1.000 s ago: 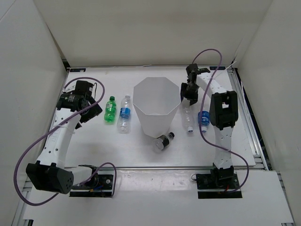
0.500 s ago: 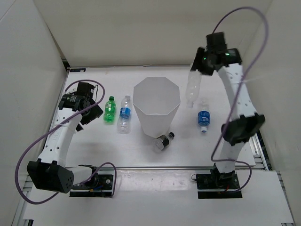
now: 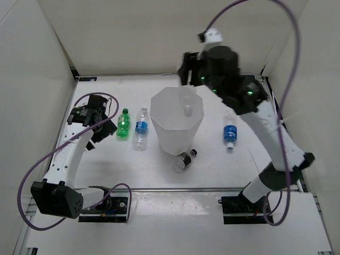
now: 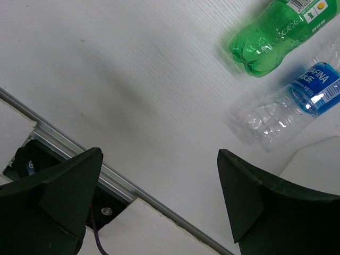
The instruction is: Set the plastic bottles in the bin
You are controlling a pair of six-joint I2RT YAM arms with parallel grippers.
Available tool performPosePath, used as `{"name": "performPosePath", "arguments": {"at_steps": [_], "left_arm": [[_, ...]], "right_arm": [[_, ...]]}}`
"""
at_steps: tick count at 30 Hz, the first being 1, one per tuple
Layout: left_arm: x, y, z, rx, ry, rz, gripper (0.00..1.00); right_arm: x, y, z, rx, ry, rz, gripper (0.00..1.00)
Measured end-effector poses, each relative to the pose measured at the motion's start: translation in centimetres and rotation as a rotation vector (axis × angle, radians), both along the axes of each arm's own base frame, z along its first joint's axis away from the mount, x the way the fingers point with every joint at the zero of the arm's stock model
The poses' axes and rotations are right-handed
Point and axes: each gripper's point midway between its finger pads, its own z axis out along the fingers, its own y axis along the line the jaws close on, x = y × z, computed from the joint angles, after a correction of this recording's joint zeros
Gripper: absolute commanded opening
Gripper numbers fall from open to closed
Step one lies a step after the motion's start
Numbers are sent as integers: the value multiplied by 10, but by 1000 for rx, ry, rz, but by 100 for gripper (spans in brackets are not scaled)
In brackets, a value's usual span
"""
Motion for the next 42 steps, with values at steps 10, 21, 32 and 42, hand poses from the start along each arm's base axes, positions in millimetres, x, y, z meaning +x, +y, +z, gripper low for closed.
{"name": "performPosePath", "arguments": {"at_steps": [10,21,32,42], "left_arm": [[-5,-1,-2,-3,-7,3,100],[-13,0,-8,-1,10,6,100],[-12,0,-16,5,32,7,100],[-16,3,-18,20,52,14,100]], "right_arm": [[40,-67,-63,-210,79,-295,100],[50,-222,-261,-173,681,-629,91],[10,-207,-433,-203,1205,-478,81],[38,-193,-389,-144,1113,-453,37]]}}
